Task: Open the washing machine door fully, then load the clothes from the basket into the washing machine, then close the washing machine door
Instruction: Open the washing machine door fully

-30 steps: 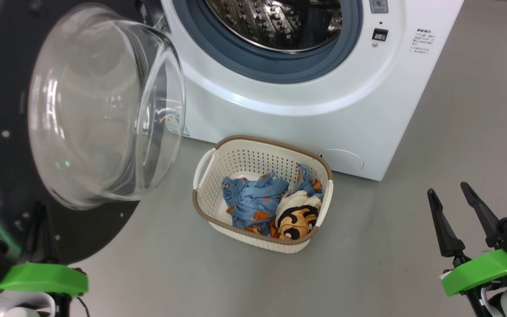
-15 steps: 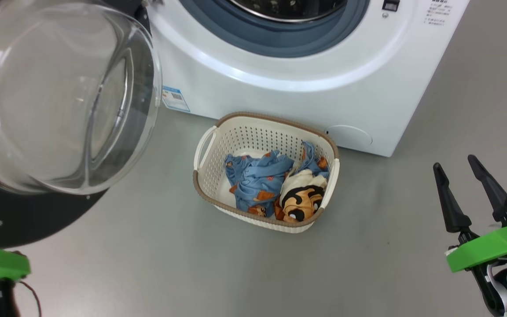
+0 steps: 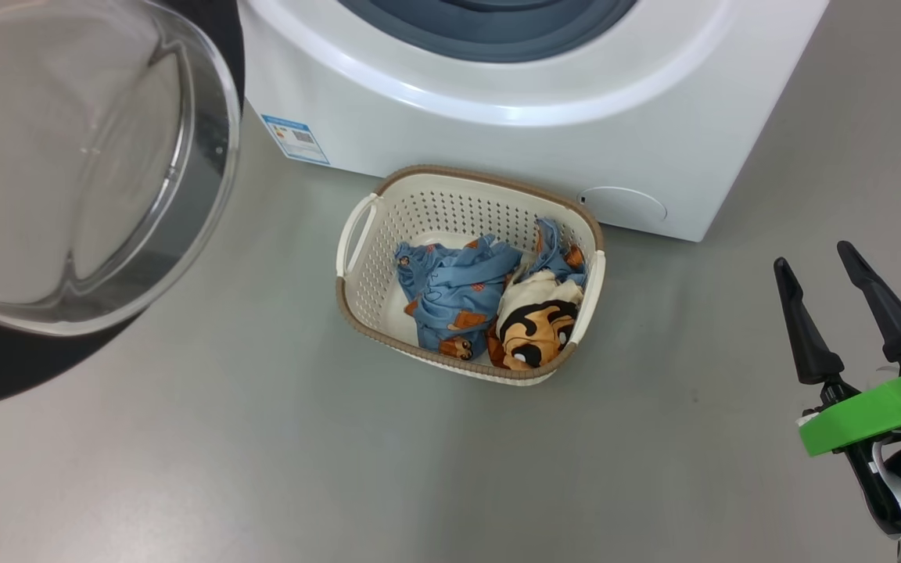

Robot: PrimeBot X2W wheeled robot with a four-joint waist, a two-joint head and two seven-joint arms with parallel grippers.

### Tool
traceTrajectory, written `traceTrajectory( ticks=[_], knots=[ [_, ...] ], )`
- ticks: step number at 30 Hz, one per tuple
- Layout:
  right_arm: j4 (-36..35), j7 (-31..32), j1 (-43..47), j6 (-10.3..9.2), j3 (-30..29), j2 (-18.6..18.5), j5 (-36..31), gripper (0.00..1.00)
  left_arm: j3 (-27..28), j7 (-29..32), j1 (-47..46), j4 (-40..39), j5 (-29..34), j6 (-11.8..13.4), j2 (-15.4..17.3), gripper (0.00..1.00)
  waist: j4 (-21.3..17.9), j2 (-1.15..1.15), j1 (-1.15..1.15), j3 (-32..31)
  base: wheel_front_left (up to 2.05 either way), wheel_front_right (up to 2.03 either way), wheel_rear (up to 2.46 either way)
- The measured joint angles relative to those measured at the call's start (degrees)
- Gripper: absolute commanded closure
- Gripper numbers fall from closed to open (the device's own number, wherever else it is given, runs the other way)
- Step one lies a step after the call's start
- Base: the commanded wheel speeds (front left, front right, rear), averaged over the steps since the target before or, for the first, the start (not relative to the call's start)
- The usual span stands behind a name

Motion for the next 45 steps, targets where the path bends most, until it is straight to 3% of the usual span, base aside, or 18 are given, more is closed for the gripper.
traceTrajectory(
  ticks=[15, 24, 32, 45],
  knots=[
    [-0.8, 0.0, -1.5, 0.0, 0.2, -1.9, 0.0, 0.0, 5.7, 0.0, -7.8, 10.9, 3.4, -4.2, 3.6, 1.0, -1.8, 0.0, 0.0, 3.1, 0.0, 0.0, 0.0],
    [-1.5, 0.0, -3.2, 0.0, 0.4, -2.5, 0.0, 0.0, 8.6, 0.0, -10.8, 13.7, 6.3, -4.4, 5.3, 1.0, -2.8, 0.0, 0.0, 5.7, 0.0, 0.0, 0.0],
    [-1.4, 0.0, -3.5, 0.0, 0.6, -2.3, -0.1, 0.0, 11.2, 0.0, -11.0, 13.3, 8.4, -4.5, 5.1, 1.0, -3.6, 0.0, 0.0, 6.0, 0.0, 0.0, 0.0],
    [-0.2, -0.2, -2.4, 0.0, 1.2, 0.3, -0.1, 0.0, 10.9, 0.0, -5.2, 7.0, 12.9, -7.1, 1.9, 1.0, -3.6, 0.0, -0.01, 0.0, 0.0, 0.0, 0.0]
  ],
)
